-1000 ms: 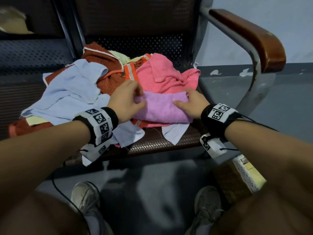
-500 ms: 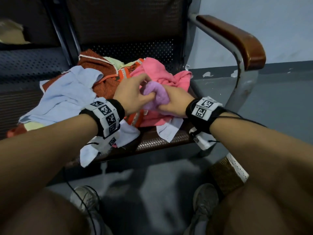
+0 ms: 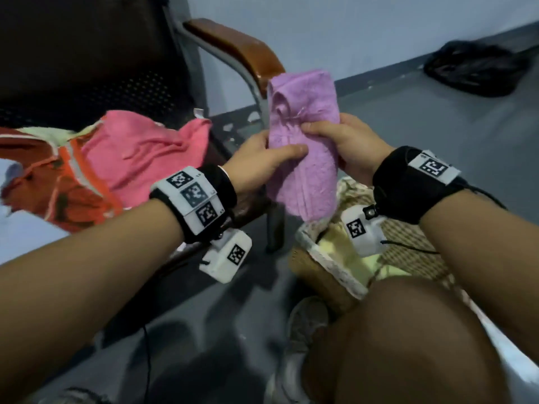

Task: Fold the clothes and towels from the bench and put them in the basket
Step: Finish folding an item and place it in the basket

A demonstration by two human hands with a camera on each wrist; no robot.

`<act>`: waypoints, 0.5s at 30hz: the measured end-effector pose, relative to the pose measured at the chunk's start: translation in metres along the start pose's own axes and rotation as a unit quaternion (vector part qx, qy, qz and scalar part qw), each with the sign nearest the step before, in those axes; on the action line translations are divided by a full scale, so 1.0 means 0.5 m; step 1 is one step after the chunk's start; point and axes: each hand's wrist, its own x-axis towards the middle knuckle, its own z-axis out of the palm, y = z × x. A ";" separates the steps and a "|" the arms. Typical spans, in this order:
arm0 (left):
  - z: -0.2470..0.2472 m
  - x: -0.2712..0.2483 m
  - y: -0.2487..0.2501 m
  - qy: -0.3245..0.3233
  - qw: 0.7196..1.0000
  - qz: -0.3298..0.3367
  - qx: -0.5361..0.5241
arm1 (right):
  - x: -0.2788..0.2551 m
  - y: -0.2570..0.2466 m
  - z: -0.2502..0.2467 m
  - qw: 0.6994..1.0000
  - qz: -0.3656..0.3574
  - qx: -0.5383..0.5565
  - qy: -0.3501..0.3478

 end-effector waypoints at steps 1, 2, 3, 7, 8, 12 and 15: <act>0.045 0.018 -0.016 -0.021 1.000 -0.015 0.010 | -0.015 0.022 -0.042 0.999 0.022 0.010 0.028; 0.087 0.038 -0.035 -0.035 0.998 -0.032 0.042 | -0.031 0.050 -0.082 0.997 0.050 0.023 0.061; 0.128 0.058 -0.055 -0.051 0.995 -0.049 0.077 | -0.046 0.080 -0.119 0.992 0.078 0.043 0.094; 0.274 0.124 -0.154 -0.138 0.963 -0.151 0.176 | -0.101 0.236 -0.227 0.952 0.200 0.121 0.196; 0.306 0.138 -0.185 -0.156 0.950 -0.183 0.201 | -0.111 0.278 -0.246 0.941 0.239 0.113 0.213; 0.404 0.196 -0.310 -0.233 0.868 -0.269 0.345 | -0.140 0.441 -0.289 0.887 0.351 0.149 0.259; 0.439 0.235 -0.380 -0.292 0.812 -0.278 0.422 | -0.133 0.529 -0.307 0.855 0.400 0.196 0.264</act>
